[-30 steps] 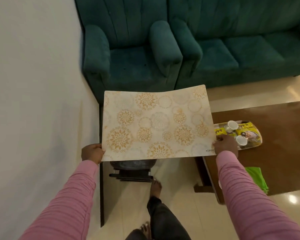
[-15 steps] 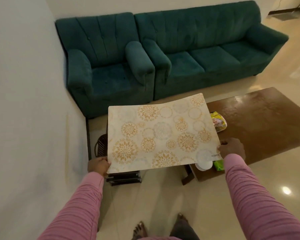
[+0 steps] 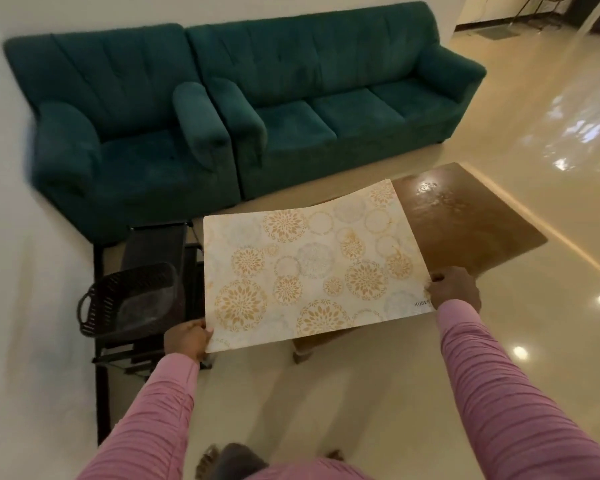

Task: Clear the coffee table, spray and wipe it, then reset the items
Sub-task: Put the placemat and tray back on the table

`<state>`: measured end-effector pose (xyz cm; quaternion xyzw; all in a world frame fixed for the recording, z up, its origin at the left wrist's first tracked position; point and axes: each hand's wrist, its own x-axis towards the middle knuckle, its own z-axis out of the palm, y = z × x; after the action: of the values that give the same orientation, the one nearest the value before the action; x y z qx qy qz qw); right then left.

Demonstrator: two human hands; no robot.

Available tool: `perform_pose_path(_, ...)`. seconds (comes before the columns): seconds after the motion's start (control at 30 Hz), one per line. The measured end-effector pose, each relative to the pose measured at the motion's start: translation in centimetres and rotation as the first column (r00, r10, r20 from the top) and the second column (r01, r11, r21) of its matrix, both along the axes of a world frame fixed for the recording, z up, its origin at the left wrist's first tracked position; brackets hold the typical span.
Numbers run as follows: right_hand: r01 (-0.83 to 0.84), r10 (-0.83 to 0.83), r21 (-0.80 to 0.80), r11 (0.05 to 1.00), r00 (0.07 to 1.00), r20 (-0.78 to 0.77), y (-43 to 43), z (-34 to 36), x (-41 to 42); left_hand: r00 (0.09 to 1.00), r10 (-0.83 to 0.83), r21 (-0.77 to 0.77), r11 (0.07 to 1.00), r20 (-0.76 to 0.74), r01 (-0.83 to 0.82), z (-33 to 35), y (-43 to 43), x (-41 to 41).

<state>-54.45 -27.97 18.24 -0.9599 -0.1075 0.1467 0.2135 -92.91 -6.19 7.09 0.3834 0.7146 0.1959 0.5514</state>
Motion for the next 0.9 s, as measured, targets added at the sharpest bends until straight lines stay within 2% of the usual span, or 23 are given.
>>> perform_pose_path(0.1, 0.014, -0.014, -0.01, 1.0, 1.0, -0.005, -2.8, 0.1, 3.9, 1.0, -0.013, -0.067, 0.998, -0.02, 0.012, -2.7, -1.3, 3.8)
perform_pose_path(0.17, 0.037, -0.037, -0.014, 0.999, 0.999, -0.006, -4.1, -0.1, 6.1, 1.0, -0.009, -0.059, 0.998, -0.013, 0.008, -3.0, -2.2, 6.6)
perform_pose_path(0.27, 0.08, -0.081, -0.015, 0.997, 0.997, -0.005, -5.7, -0.7, 9.3, 1.0, -0.027, -0.042, 0.999, -0.016, 0.026, 0.1, -4.0, 11.8)
perform_pose_path(0.37, 0.121, -0.121, -0.032, 0.992, 0.993, 0.008, -6.9, -1.4, 12.2, 0.996, -0.084, -0.063, 0.995, -0.009, 0.083, 0.4, -4.2, 16.2)
perform_pose_path(0.53, 0.183, -0.183, -0.057, 0.982, 0.983, 0.007, -7.5, -2.1, 18.8, 0.992, -0.125, -0.133, 0.984, -0.024, 0.12, -7.8, -1.1, 23.0)
perform_pose_path(0.6, 0.192, -0.192, -0.07, 0.979, 0.981, 0.009, -7.3, -2.0, 21.6, 0.986, -0.153, -0.123, 0.982, -0.068, 0.144, -4.4, -2.4, 26.8)
perform_pose_path(0.67, 0.207, -0.206, -0.097, 0.974, 0.978, 0.014, -6.8, -2.0, 24.4, 0.974, -0.185, -0.121, 0.978, -0.131, 0.17, -4.0, -2.6, 30.3)
perform_pose_path(0.77, 0.212, -0.21, -0.119, 0.97, 0.977, 0.031, -5.7, -2.1, 28.8, 0.955, -0.287, -0.159, 0.949, -0.081, 0.272, -5.9, -1.4, 35.3)
perform_pose_path(0.9, 0.169, -0.167, -0.187, 0.968, 0.986, 0.025, -3.8, -2.3, 33.6, 0.964, -0.251, -0.223, 0.948, -0.085, 0.227, -2.4, -1.4, 40.2)
